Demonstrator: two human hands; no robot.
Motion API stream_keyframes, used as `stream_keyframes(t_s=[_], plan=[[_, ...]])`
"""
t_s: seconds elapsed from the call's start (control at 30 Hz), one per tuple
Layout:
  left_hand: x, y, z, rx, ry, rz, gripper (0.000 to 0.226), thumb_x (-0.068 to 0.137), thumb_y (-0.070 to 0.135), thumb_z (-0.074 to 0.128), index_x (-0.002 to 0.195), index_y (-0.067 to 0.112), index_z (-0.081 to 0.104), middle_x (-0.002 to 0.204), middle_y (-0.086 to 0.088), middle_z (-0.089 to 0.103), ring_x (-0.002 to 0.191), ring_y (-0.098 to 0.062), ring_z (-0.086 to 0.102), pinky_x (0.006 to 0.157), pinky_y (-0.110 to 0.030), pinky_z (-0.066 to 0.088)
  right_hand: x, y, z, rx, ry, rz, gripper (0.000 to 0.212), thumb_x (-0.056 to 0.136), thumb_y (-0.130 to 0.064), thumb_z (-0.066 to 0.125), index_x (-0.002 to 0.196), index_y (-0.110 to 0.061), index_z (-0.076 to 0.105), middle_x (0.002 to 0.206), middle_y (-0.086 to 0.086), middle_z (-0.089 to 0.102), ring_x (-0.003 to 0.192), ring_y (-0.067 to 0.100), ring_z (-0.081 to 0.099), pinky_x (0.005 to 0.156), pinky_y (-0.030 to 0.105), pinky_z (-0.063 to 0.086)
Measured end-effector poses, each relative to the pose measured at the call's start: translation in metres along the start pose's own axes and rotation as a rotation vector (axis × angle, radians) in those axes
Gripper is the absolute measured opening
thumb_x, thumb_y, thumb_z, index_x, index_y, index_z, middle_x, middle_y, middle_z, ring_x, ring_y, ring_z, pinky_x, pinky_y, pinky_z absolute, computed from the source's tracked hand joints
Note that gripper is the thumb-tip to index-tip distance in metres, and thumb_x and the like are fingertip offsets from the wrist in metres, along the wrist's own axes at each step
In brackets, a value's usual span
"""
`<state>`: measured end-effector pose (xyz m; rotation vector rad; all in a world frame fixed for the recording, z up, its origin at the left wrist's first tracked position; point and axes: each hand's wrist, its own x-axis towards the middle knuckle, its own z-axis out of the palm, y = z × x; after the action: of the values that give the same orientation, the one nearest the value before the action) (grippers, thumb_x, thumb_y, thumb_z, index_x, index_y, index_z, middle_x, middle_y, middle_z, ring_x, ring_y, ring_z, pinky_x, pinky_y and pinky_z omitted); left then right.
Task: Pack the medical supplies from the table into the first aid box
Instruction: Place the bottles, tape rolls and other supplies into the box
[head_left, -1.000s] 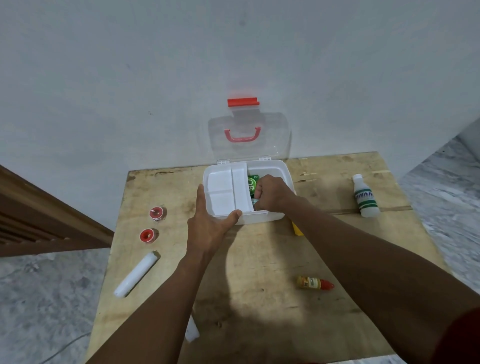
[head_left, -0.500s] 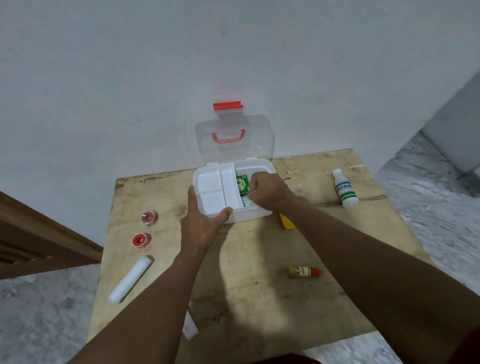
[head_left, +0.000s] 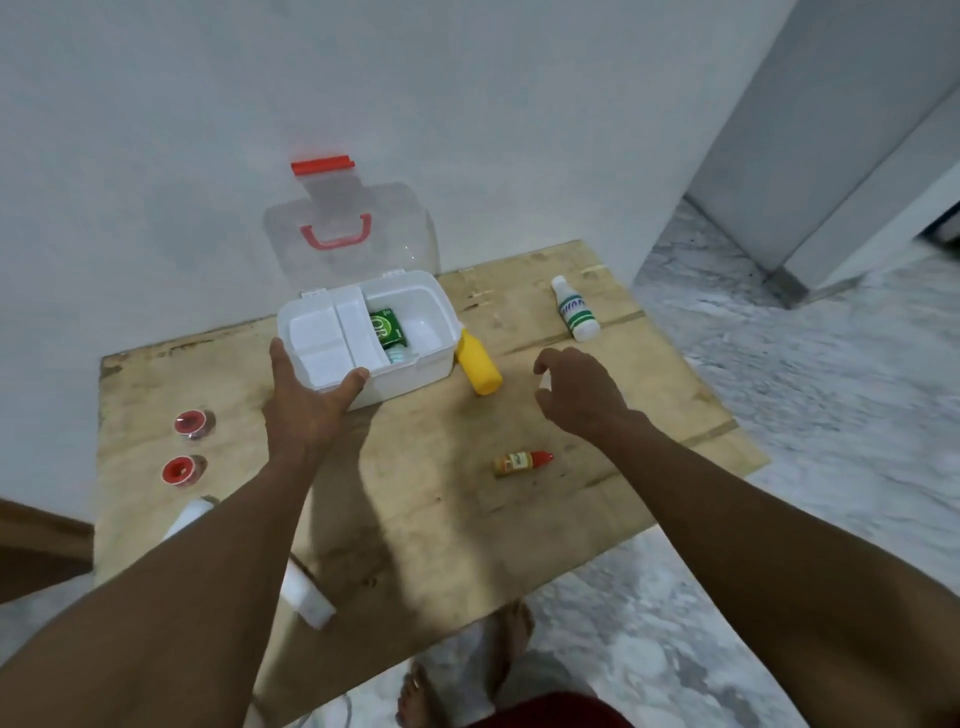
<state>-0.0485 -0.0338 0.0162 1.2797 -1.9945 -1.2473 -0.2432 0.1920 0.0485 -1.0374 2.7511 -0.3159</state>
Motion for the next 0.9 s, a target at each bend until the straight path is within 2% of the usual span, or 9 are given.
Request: stream_keyframes(t_s=[0.23, 0.4, 0.47, 0.63, 0.8, 0.9], plan=[[-0.001, 0.002, 0.003, 0.052, 0.028, -0.012, 0.092, 0.078, 0.049, 0.077, 0.151, 0.029, 0.025, 0.141, -0.006, 0.053, 0.126, -0.035, 0.051, 0.102, -0.046, 0.043, -0.013, 0.055, -0.003, -0.077, -0.11, 0.119, 0.056, 0.084, -0.024, 0.073, 0.134, -0.016, 0.05, 0.125, 0.013, 0.053, 0.116, 0.033, 0.052, 0.092, 0.041, 0.048], [-0.001, 0.002, 0.001, 0.08, 0.027, 0.003, 0.085, 0.072, 0.058, 0.076, 0.141, 0.036, 0.032, 0.136, -0.004, 0.057, 0.12, -0.036, 0.055, 0.1, -0.051, 0.047, -0.008, 0.083, -0.001, -0.114, -0.181, 0.111, 0.071, 0.079, -0.035, 0.081, 0.138, -0.014, 0.045, 0.132, 0.012, 0.049, 0.118, 0.033, 0.051, 0.093, 0.044, 0.048], [-0.002, 0.003, 0.001, 0.088, 0.024, 0.003, 0.084, 0.07, 0.061, 0.074, 0.139, 0.037, 0.033, 0.135, -0.003, 0.057, 0.119, -0.035, 0.055, 0.098, -0.053, 0.048, -0.005, 0.092, 0.002, -0.131, -0.211, 0.098, 0.069, 0.08, -0.035, 0.079, 0.136, -0.012, 0.046, 0.132, 0.013, 0.049, 0.117, 0.035, 0.051, 0.091, 0.043, 0.048], [-0.001, 0.004, 0.002, 0.122, 0.024, 0.0, 0.084, 0.066, 0.067, 0.073, 0.135, 0.038, 0.035, 0.135, -0.003, 0.056, 0.118, -0.037, 0.055, 0.092, -0.058, 0.05, 0.004, 0.104, 0.006, -0.11, -0.229, 0.03, 0.049, 0.087, -0.026, 0.068, 0.126, -0.004, 0.051, 0.128, 0.016, 0.048, 0.111, 0.036, 0.054, 0.089, 0.037, 0.045], [0.0, 0.005, 0.003, 0.083, 0.019, 0.012, 0.083, 0.066, 0.063, 0.075, 0.135, 0.036, 0.037, 0.133, -0.002, 0.054, 0.116, -0.035, 0.055, 0.089, -0.06, 0.052, 0.006, 0.108, 0.002, -0.032, -0.233, 0.002, 0.05, 0.081, -0.026, 0.075, 0.12, -0.002, 0.055, 0.122, 0.015, 0.05, 0.106, 0.034, 0.057, 0.081, 0.032, 0.043], [-0.002, 0.006, 0.003, 0.058, 0.013, 0.006, 0.085, 0.066, 0.062, 0.076, 0.136, 0.036, 0.037, 0.133, -0.002, 0.054, 0.117, -0.034, 0.054, 0.089, -0.06, 0.052, 0.01, 0.105, -0.007, 0.009, -0.224, -0.009, 0.055, 0.079, -0.03, 0.077, 0.123, -0.004, 0.056, 0.121, 0.013, 0.05, 0.106, 0.031, 0.057, 0.079, 0.03, 0.041]])
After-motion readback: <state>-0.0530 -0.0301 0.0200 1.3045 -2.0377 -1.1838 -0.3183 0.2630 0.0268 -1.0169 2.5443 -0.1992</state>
